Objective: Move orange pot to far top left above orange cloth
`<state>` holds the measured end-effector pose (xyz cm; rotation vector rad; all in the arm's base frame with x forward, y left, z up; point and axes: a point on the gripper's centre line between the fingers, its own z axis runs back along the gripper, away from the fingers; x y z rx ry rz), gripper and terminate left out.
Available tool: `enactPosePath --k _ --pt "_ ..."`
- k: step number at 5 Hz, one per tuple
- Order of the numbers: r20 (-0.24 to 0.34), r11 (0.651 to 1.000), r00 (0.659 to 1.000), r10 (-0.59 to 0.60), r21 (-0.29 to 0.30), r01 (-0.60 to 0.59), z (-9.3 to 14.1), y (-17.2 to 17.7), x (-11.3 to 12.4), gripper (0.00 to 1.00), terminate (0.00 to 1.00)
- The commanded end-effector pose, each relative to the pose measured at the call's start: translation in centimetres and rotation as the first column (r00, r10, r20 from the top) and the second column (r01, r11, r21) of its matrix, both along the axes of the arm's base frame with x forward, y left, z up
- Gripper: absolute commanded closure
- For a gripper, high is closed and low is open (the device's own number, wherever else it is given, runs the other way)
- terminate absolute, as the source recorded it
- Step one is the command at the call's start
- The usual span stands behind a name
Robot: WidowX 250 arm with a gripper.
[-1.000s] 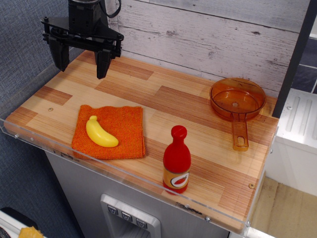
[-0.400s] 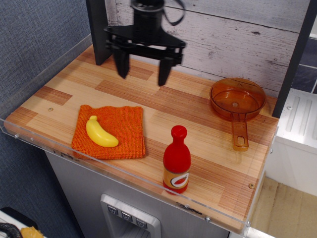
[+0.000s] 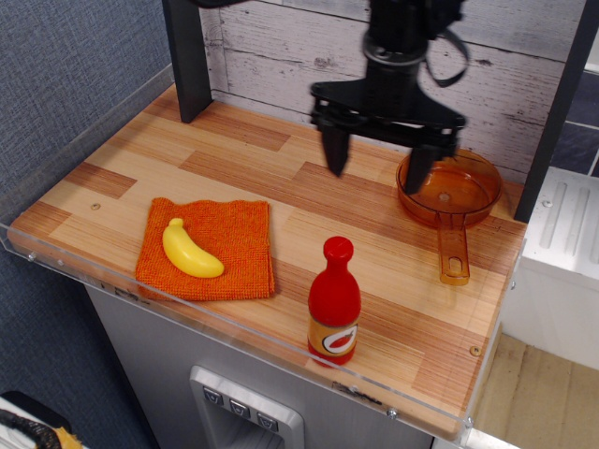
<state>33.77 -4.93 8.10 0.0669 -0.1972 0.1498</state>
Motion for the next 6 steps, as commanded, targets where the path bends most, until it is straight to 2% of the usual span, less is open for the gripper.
enactPosePath --k 1,2,3,5,6 --pt "0.007 0.998 0.999 -0.035 -0.053 0.035 -0.5 -5.0 1.3 0.0 0.0" --pt "-0.017 0.999 1.0 -0.002 -0.051 0.001 -1.0 -6.2 1.5 0.0 0.0" --pt "-0.05 0.998 0.998 0.049 -0.047 -0.051 -2.0 -5.7 1.3 0.0 0.0" --pt "-0.082 0.993 0.99 0.115 -0.014 -0.116 -3.8 -4.5 1.3 0.0 0.0" --pt "-0.094 0.992 0.989 0.116 -0.036 -0.12 -4.8 -4.4 1.4 0.0 0.0"
